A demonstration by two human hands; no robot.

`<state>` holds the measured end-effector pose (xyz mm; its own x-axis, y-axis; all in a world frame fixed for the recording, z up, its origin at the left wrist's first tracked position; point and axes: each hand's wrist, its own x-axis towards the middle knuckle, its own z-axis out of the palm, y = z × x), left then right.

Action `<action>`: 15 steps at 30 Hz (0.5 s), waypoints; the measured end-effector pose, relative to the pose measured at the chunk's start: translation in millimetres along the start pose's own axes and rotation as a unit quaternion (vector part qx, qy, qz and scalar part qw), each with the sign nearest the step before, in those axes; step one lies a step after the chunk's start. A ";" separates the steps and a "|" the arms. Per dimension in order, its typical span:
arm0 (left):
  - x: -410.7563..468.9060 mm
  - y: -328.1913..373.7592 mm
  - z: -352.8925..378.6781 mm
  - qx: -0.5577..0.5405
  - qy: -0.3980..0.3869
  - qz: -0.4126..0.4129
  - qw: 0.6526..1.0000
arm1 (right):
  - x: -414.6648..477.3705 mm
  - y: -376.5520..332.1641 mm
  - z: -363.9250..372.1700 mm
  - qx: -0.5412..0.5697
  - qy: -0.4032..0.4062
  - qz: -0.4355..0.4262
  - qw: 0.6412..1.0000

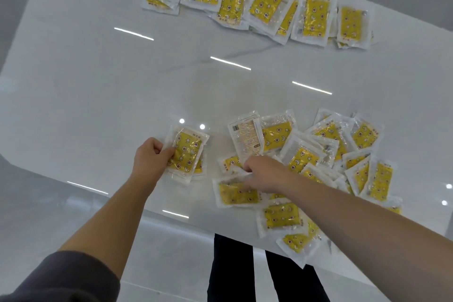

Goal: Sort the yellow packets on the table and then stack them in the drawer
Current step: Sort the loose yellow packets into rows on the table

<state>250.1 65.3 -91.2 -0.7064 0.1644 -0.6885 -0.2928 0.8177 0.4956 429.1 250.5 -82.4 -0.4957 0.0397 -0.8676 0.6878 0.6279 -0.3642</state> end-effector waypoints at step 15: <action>30.2 162.4 67.7 -0.138 -0.021 0.065 0.988 | 2.5 105.4 -160.5 0.755 0.102 -0.016 0.647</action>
<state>224.8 240.4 -67.4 -0.7237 0.2848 -0.6286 -0.3711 0.6073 0.7025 415.3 441.5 -68.6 -0.4761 0.2437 -0.8450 0.3327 -0.8395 -0.4296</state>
